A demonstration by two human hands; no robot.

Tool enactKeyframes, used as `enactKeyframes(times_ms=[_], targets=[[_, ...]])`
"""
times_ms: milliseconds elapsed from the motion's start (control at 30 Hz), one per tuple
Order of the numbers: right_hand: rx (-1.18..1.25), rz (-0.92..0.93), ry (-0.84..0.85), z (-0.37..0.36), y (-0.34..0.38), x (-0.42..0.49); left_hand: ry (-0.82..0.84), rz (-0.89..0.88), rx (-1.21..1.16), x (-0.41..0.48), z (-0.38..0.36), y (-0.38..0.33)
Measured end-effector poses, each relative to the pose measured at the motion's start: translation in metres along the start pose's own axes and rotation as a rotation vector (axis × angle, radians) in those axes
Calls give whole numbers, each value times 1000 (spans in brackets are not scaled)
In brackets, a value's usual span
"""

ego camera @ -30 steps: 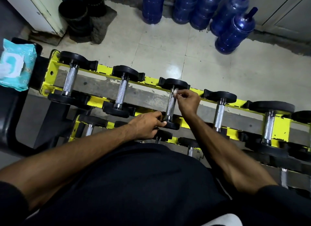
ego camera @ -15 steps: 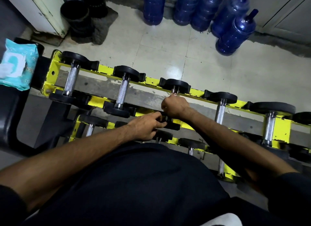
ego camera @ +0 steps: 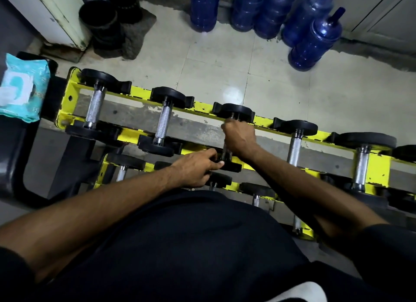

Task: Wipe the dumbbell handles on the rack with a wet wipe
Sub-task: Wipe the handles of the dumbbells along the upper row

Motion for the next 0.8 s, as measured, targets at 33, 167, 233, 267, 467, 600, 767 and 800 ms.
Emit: enactKeyframes(times_ms=[33, 167, 233, 267, 467, 600, 767, 800], targets=[[-56, -32, 11, 6, 4, 7, -3, -1, -2, 0, 0, 0], [-240, 45, 161, 8, 28, 20, 0, -9, -6, -1, 2, -2], [-259, 142, 237, 2, 35, 17, -2, -11, -6, 0, 2, -1], [-228, 167, 253, -2, 33, 15, 2, -11, -5, 0, 1, -1], [471, -85, -161, 2, -41, -9, 2, -22, 0, 2, 1, 0], [1123, -635, -279, -49, -79, -50, 0, -26, -5, 2, 2, 0], [1735, -975, -203, -84, -86, -32, 10, -15, -17, 2, 1, 1], [1797, -1000, -184, -85, -85, -26, 9, -11, -16, 2, 1, 1]])
Point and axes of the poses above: each hand's wrist, its own x-axis towards the middle knuckle, its own z-axis out of the back of the hand, y = z × x, the point moved 10 cm from there along x, towards the middle knuckle, and after that the axes turned 1 degree about x, right-handed, at the moved point
